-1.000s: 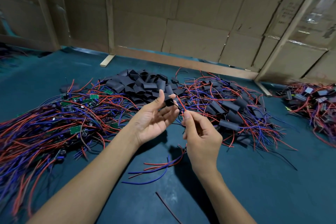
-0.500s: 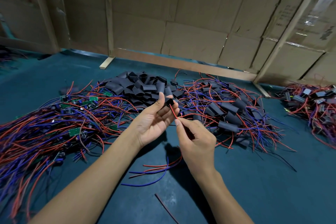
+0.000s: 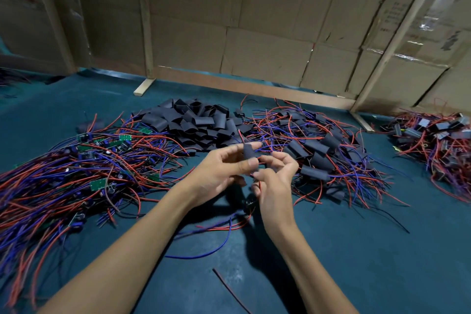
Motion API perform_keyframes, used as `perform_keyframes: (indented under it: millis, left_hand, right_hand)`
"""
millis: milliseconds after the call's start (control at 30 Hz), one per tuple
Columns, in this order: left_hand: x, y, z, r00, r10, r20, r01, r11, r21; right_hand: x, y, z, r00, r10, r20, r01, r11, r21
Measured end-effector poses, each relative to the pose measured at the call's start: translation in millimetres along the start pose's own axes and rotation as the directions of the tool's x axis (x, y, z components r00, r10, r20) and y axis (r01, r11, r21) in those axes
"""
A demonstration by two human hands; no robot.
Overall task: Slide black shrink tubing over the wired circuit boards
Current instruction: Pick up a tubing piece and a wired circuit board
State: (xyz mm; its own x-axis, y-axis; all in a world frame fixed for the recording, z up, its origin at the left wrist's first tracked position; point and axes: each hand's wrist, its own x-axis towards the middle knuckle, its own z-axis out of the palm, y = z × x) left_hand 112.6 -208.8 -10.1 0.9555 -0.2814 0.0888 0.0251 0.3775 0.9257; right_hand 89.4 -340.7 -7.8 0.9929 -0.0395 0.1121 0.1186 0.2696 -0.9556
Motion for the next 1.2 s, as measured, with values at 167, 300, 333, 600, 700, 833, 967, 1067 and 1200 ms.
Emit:
perform_keyframes:
  millis: [167,300,333,600,700,833,967,1067,1200]
  left_hand:
    - [1.9,-6.9,4.2,0.996,0.035,0.085,-0.043,0.994,0.098]
    - [3.3,-4.8,-2.5,0.997,0.07,-0.012,-0.066,0.978,0.2]
    - [3.4,-4.3,-3.3,0.995,0.088,-0.042,-0.078,0.978,0.191]
    - [4.1,16.0,-11.0,0.953,0.065,-0.297,-0.134,0.967,-0.217]
    - [1.6,24.6,-12.9,0.942,0.036,-0.335,-0.184,0.887,-0.424]
    - [-0.2,32.6,-3.7,0.952,0.016,-0.305,-0.18,0.837,-0.516]
    - [0.7,34.0,-2.0,0.941,0.032,-0.338,-0.215,0.827,-0.52]
    - [2.5,31.1,-7.6,0.909,0.069,-0.411,-0.293,0.806,-0.514]
    - [2.6,25.2,-10.8,0.916,0.093,-0.39,-0.279,0.846,-0.455]
  right_hand:
    - [2.5,-6.8,-3.2,0.991,0.112,0.069,-0.131,0.874,0.468]
    - [1.5,-7.0,2.3,0.992,0.119,0.05,-0.127,0.825,0.551]
    - [1.2,-7.4,4.8,0.994,0.103,0.044,-0.111,0.847,0.519]
    - [-3.5,4.8,-12.3,0.962,-0.204,0.182,0.264,0.869,-0.419]
    - [-4.5,10.9,-6.4,0.96,-0.127,0.249,0.261,0.726,-0.636]
    - [-7.0,13.1,1.1,0.951,-0.186,0.249,0.294,0.796,-0.529]
    - [-3.5,1.8,-0.9,0.951,-0.088,0.298,0.144,0.975,-0.172]
    - [-1.0,-7.0,-1.7,0.959,0.045,0.28,-0.047,0.999,0.0]
    - [-1.5,-13.3,1.4,0.951,0.144,0.273,-0.18,0.977,0.113]
